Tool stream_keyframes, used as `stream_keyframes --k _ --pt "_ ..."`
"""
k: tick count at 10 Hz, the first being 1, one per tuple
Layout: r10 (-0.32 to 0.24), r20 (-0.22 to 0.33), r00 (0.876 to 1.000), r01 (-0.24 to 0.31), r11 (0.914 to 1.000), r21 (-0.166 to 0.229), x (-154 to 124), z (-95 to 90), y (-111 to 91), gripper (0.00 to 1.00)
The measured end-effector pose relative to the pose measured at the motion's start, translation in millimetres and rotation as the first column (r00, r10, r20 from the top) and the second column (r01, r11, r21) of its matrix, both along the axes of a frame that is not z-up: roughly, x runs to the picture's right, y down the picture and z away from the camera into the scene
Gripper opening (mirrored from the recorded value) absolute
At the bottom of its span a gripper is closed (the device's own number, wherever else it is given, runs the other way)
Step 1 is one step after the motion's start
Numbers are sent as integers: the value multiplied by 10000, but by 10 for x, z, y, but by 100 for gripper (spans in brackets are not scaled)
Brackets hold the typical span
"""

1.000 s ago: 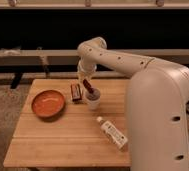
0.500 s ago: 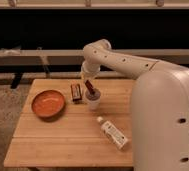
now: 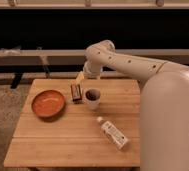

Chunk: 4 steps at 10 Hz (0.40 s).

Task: Place the pepper in the ceramic cup

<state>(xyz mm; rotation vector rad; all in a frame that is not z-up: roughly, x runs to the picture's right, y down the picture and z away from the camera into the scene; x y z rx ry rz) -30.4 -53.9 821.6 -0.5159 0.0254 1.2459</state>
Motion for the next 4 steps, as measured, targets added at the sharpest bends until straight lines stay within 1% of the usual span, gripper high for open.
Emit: stream_keyframes --k 1,2,4 --pt "-75 60 10000 74 9998 193 -13 -130 -70 80" --pt "-272 28 9996 271 9990 351 -17 -221 -119 80" --pt "-326 54 9995 324 9989 352 -45 -225 -116 80"
